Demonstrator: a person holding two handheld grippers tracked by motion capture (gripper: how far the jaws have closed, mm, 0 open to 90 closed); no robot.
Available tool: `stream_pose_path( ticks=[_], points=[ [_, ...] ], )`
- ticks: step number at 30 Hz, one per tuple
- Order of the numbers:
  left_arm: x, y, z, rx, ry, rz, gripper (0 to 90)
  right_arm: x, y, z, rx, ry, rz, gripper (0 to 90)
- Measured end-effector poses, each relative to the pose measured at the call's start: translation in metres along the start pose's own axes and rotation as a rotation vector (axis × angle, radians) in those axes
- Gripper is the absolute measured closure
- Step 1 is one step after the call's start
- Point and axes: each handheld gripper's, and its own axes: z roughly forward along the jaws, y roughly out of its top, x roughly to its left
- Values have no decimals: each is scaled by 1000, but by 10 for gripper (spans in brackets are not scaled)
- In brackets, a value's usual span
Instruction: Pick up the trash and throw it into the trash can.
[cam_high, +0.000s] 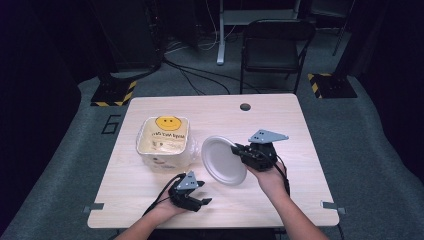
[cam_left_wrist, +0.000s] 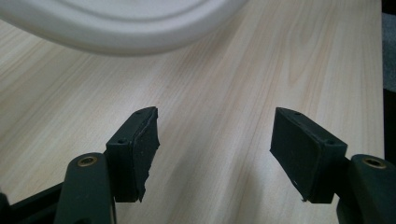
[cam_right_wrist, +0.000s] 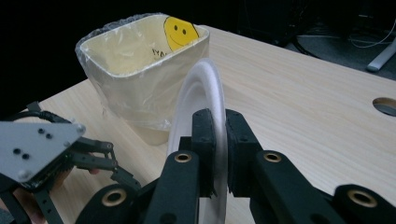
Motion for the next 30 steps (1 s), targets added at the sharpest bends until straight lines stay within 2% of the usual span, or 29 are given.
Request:
stream_pose_path(
  ticks=[6, 13, 19, 24, 26, 27, 30],
  points=[
    [0, 0, 2, 16, -5, -13, 314, 4, 12, 0, -8, -11, -18, 835],
    [0, -1, 3, 27, -7, 1, 314, 7, 35, -3, -16, -29, -46, 834],
    [-1, -1, 5, 46, -12, 11, 314, 9, 45, -3, -25, -26, -39, 835],
    [-5, -1, 6, 50, -10, 34, 312, 16, 58, 0, -32, -36, -64, 835],
    [-6, -2, 6, 51, -20, 23, 311, 19, 62, 0, -36, -37, -83, 835],
    [-5, -1, 6, 55, -18, 34, 311, 22, 64, -1, -35, -38, -88, 835],
    [-6, -2, 8, 45, -12, 35, 310, 25, 73, -4, -47, -45, -105, 835]
  ],
)
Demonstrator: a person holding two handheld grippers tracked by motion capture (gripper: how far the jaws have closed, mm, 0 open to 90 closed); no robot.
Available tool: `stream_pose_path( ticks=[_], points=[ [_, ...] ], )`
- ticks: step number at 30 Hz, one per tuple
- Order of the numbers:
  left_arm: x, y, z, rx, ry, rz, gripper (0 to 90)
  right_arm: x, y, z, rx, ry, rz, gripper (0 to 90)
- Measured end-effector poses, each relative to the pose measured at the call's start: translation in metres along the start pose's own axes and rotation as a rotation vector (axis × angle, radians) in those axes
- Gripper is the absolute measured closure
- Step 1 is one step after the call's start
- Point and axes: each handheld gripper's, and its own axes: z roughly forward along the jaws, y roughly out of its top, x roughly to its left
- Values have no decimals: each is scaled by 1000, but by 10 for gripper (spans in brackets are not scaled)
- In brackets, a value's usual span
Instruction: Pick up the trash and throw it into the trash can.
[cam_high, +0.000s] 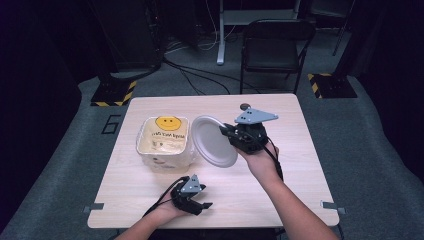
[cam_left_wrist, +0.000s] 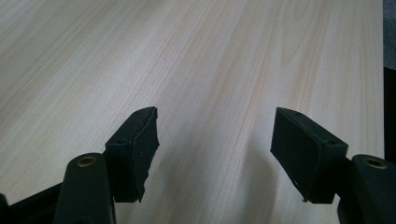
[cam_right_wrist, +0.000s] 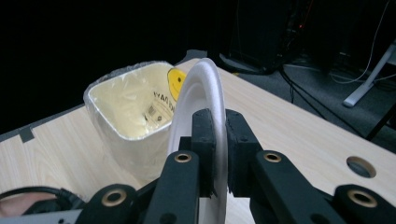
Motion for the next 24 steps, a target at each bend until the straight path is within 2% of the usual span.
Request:
stream_pose_path(
  ticks=[17, 20, 24],
  points=[
    [1, -1, 0, 25, -1, 5, 306, -3, 42, 0, -50, -11, -7, 835],
    [1, -1, 1, 23, -1, 4, 304, 0, 53, 3, -54, -15, -7, 835],
    [1, -1, 1, 32, 1, 6, 301, 4, 61, 7, -51, -24, -32, 835]
  ],
)
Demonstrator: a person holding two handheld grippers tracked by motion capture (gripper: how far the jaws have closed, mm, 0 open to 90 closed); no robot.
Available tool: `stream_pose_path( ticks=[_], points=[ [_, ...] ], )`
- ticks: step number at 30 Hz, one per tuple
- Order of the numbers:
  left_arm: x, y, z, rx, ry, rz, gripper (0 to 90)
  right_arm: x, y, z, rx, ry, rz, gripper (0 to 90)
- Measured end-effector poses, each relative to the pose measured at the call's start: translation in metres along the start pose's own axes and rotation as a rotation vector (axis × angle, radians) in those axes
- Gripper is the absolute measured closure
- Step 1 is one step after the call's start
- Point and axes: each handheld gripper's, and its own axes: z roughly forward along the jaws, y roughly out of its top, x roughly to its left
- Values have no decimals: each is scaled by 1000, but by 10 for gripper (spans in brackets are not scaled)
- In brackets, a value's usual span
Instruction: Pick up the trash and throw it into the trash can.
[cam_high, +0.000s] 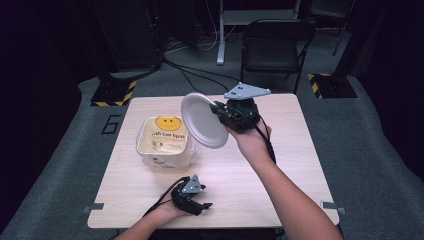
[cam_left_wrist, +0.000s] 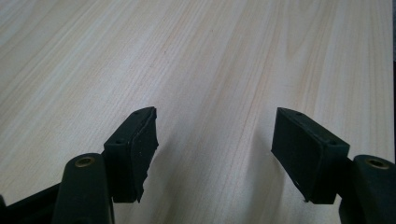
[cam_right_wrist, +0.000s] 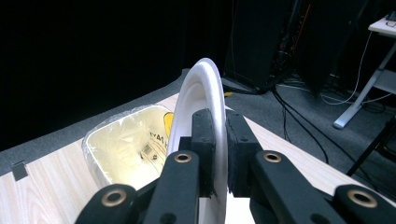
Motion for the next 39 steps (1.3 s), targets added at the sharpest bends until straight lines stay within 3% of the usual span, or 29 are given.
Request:
stream_pose_path(
  ticks=[10, 28, 39],
  points=[
    [1, -1, 1, 12, 6, -1, 299, 15, 18, 21, 17, -3, -14, 834],
    [4, -3, 1, 14, -5, -15, 274, 38, 20, 70, 58, 28, -39, 834],
    [4, -5, 1, 3, -4, -17, 270, 44, 17, 97, 78, 38, -41, 834]
  ],
)
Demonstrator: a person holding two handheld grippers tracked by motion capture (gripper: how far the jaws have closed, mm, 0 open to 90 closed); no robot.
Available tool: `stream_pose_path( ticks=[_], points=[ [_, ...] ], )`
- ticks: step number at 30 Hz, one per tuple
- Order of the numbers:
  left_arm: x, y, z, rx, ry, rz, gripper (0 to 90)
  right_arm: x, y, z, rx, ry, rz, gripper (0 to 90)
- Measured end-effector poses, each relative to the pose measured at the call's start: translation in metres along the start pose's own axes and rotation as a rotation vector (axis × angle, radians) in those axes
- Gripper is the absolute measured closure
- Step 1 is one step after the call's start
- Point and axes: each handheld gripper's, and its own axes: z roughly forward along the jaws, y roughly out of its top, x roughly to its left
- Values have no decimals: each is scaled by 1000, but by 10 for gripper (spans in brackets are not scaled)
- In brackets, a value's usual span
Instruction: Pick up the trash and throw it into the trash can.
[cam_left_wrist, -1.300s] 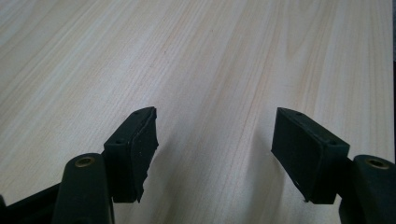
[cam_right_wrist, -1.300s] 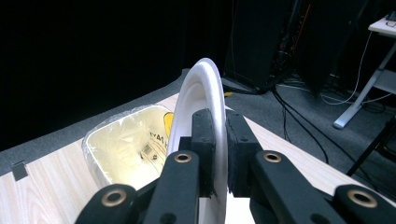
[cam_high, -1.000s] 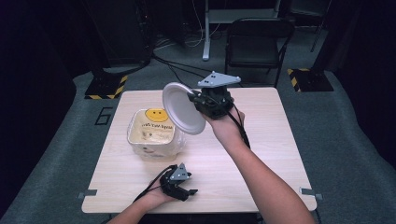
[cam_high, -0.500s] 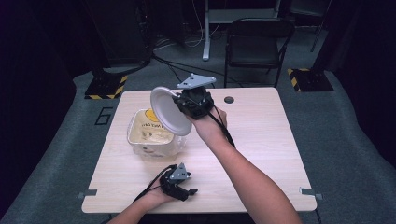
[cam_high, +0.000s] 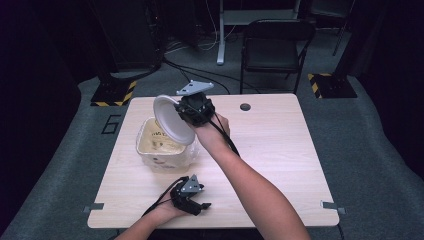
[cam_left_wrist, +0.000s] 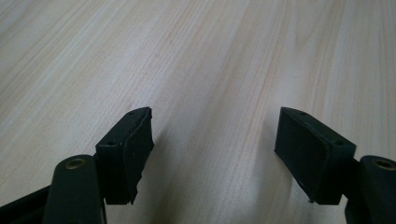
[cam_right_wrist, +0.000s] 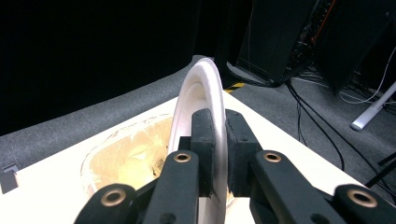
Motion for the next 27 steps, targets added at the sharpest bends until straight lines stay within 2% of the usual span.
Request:
stream_pose_path(
  ticks=[6, 27],
  points=[
    [0, 0, 0, -6, 4, 2, 266, 1, -3, 15, 0, 17, 4, 834],
    [0, -2, 0, -16, 2, -4, 266, 14, -14, 53, 43, 5, 4, 836]
  ],
)
